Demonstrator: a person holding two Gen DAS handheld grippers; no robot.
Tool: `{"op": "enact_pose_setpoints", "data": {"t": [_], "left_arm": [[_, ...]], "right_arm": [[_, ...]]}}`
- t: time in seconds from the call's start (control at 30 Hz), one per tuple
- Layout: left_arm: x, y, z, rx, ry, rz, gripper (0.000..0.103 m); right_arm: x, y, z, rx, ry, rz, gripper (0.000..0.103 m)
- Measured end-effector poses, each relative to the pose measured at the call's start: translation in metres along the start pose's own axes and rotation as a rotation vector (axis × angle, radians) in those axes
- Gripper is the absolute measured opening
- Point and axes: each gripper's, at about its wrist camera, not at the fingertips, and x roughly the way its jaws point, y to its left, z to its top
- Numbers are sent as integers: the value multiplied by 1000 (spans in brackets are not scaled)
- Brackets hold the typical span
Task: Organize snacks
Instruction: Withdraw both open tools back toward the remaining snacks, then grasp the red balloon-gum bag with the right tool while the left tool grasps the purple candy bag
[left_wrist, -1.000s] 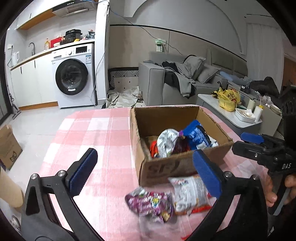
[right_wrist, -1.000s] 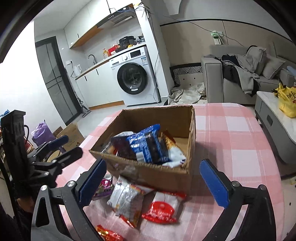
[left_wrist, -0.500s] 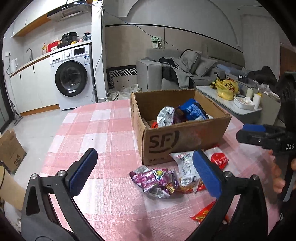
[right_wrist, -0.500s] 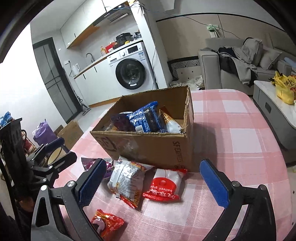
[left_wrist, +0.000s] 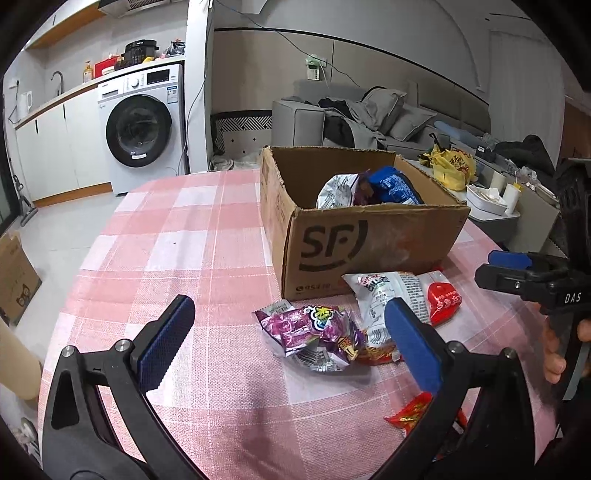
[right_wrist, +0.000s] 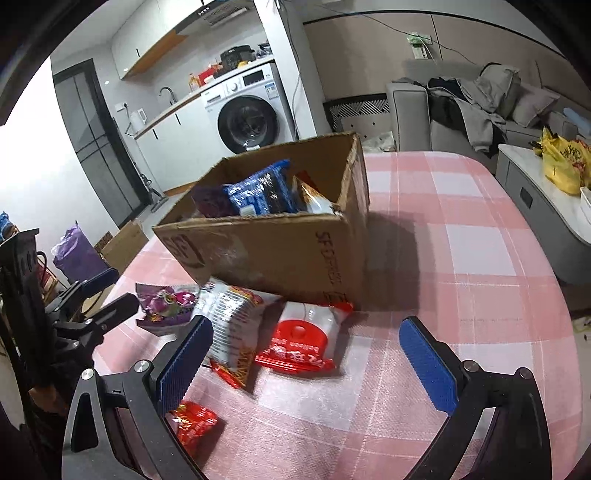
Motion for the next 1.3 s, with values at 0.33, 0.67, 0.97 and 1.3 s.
{"op": "enact_pose_setpoints", "data": {"t": [0.33,0.67,0.97,1.3], "left_arm": [[19,-5,-7,6,64,-19,102],[38,9,-15,-51,98,-17,102],[46,13,-17,-67,111,-36,102],[55,22,-16,-96,124,-48,102]], "right_arm": [[17,-5,-7,0,56,-20,103],[42,-10,-13,17,142,-40,103],[66,4,-6,-27,174,-130,103],[70,-15,-4,-17,188,-206,103]]}}
